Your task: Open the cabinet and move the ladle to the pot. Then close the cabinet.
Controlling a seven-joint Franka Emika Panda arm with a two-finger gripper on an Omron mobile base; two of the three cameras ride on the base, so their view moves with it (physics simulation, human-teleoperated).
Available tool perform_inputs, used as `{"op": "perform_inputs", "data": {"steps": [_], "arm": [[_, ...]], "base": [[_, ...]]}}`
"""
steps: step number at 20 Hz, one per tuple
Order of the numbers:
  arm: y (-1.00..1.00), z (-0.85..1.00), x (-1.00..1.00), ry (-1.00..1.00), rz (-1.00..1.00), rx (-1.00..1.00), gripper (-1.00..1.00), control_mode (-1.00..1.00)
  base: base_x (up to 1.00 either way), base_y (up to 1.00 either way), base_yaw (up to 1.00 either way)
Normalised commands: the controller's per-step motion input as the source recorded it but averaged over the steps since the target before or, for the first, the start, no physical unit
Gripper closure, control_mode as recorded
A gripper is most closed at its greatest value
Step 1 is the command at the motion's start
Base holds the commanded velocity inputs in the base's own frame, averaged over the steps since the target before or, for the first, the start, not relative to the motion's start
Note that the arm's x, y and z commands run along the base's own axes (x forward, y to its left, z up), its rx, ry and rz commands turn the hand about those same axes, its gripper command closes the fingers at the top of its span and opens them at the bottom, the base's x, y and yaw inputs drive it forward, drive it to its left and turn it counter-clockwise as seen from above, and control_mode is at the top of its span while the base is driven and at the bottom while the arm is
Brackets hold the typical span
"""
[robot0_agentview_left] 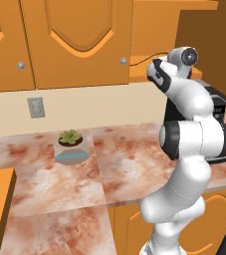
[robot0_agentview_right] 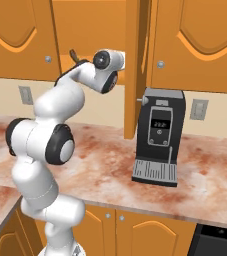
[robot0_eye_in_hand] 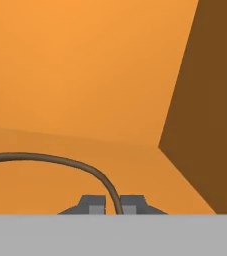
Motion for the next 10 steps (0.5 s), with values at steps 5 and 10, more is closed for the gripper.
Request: {"op": "perform_inputs", "data": {"steps": [5,10], "arm": [[0.00,0.56,-0.17,0.00,-0.25,-0.04,1.00,-1.00],[0.01,0.49,-0.55,0.04,-0.19,0.00,1.00,-1.00]], "base": [[0.00,0.00,0.00],[0.00,0.00,0.00]]}}
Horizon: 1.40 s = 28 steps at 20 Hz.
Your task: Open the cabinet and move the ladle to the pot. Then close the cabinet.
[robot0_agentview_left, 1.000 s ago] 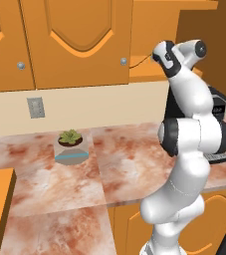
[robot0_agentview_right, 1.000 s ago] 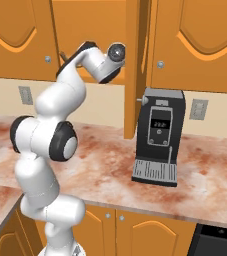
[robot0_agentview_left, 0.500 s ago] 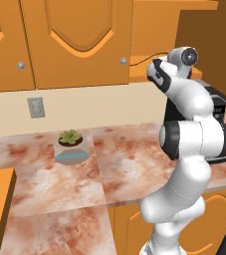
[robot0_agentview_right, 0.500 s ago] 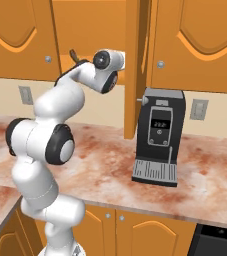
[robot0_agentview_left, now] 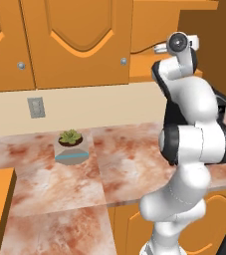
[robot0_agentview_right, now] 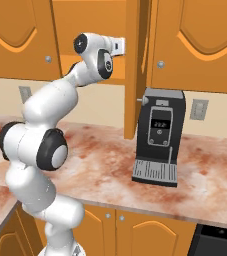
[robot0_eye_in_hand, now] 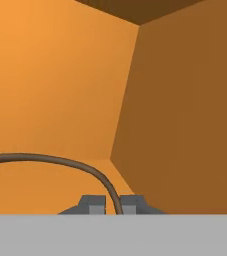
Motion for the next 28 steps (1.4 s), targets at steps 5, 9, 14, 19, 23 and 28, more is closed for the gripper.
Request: {"op": "perform_inputs", "data": {"steps": [5,9,14,19,23,28], "arm": [[-0.02,0.26,-0.98,0.01,-0.15,0.00,1.00,-1.00],[-0.18,0.39,-1.00,0.00,-0.10,0.00,1.00,-1.00],[-0.09,0.35,-1.00,0.00,-0.09,0.00,1.00,-1.00],[0.00,0.19,-1.00,0.01,-0.08,0.00,1.00,-1.00],[0.00,0.16,-1.00,0.02,-0.09,0.03,1.00,-1.00],[0.00,0.11,-1.00,0.00,-0.10,0.02,1.00,-1.00]], "base": [[0.00,0.00,0.00],[0.00,0.00,0.00],[0.00,0.00,0.00],[0.00,0.00,0.00],[0.00,0.00,0.00],[0.00,0.00,0.00]]}}
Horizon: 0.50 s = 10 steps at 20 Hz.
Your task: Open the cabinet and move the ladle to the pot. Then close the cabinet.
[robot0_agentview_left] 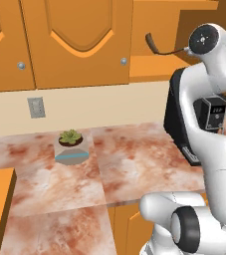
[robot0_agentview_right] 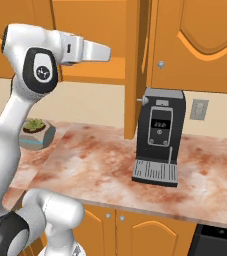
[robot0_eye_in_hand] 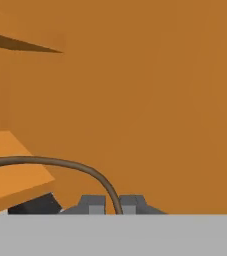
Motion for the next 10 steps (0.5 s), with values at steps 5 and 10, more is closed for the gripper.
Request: {"op": "perform_inputs", "data": {"steps": [5,10], "arm": [[0.07,0.08,-1.00,0.01,-0.11,0.03,1.00,-1.00],[0.18,0.05,-1.00,0.06,-0.04,0.09,1.00,-1.00]], "base": [[0.00,0.00,0.00],[0.00,0.00,0.00]]}}
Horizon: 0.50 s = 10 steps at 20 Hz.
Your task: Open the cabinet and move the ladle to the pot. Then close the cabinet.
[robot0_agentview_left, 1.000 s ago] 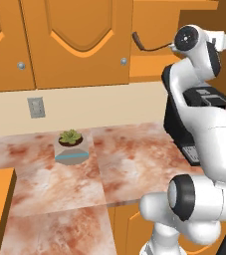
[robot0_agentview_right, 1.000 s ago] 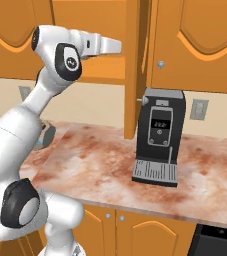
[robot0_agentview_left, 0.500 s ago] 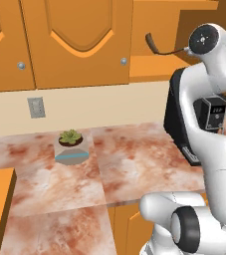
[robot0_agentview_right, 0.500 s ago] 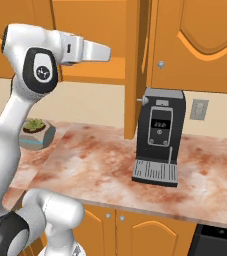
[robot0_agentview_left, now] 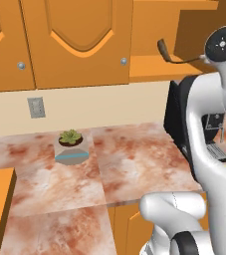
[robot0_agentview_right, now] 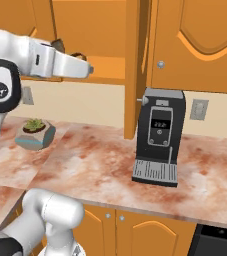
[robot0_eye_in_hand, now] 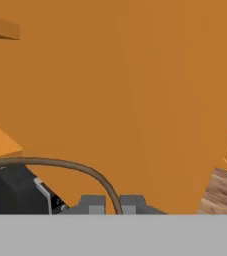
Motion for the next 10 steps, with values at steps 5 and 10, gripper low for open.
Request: {"op": "perform_inputs", "data": {"steps": [5,10], "arm": [[0.22,0.08,-1.00,0.06,0.00,0.12,1.00,-1.00],[0.18,0.09,-1.00,0.06,0.01,0.11,1.00,-1.00]], "base": [[0.00,0.00,0.00],[0.00,0.00,0.00]]}}
